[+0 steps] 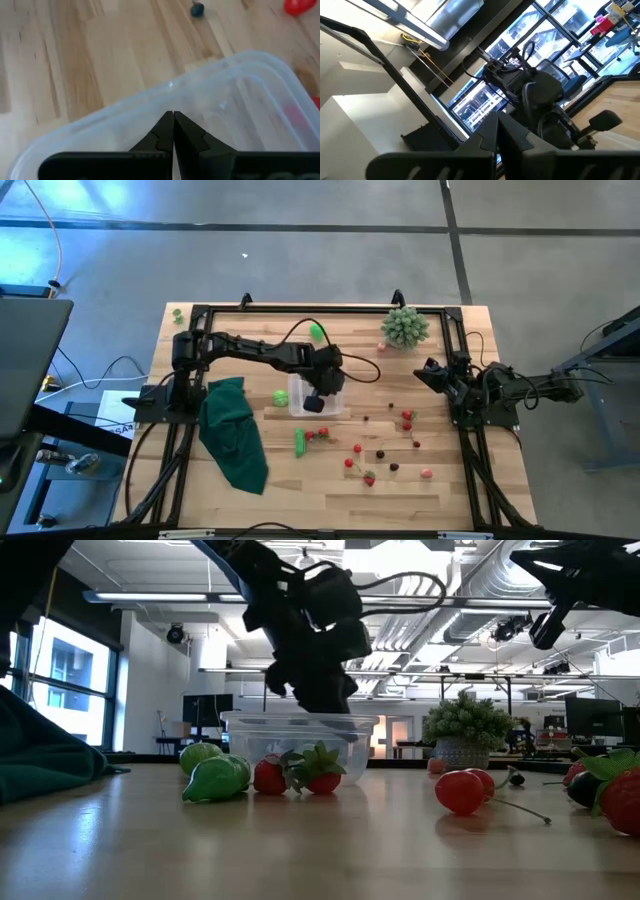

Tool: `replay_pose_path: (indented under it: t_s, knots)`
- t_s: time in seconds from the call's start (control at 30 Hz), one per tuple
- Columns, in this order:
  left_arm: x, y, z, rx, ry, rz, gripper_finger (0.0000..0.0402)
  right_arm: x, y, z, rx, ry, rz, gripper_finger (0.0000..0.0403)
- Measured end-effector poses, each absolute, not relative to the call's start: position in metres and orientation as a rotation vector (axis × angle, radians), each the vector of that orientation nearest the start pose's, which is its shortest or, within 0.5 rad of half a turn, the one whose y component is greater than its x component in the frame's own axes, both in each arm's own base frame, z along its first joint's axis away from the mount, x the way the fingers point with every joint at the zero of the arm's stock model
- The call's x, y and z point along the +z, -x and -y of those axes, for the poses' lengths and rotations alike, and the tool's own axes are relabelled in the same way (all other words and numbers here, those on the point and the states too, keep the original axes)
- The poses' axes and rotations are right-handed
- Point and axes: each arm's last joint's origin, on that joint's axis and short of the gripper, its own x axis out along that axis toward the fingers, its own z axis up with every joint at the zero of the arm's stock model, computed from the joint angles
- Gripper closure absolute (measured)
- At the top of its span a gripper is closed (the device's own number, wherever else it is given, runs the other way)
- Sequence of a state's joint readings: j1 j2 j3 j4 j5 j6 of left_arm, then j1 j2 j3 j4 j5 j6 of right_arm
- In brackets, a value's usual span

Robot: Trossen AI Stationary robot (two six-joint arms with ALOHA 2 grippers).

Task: Pick and placing Produce into tupperware
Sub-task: Move the transparent bin to the center of the table, then put the avocado into the transparent bin

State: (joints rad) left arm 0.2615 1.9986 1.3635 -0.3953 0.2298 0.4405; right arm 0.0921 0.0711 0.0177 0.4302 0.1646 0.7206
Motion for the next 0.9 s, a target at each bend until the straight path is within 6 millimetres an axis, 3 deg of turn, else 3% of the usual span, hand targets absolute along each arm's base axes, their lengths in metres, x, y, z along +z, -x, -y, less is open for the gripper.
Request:
replay_pose_path:
  t_s: [0.3,0.67,0.9]
  knots:
    - [0.17,-0.407,-0.1,-0.219,-0.154,-0.87,0.0401,0.204,-0.094,-0.004,0.063,-0.755,0.377,0.0403]
    - [0.17,-0.407,-0.1,-0.23,-0.147,-0.861,0.0401,0.204,-0.094,-0.004,0.06,-0.746,0.376,0.0403]
    - [0.201,-0.398,-0.098,-0.197,-0.129,-0.826,0.0401,0.204,-0.094,-0.004,0.06,-0.746,0.377,0.0403]
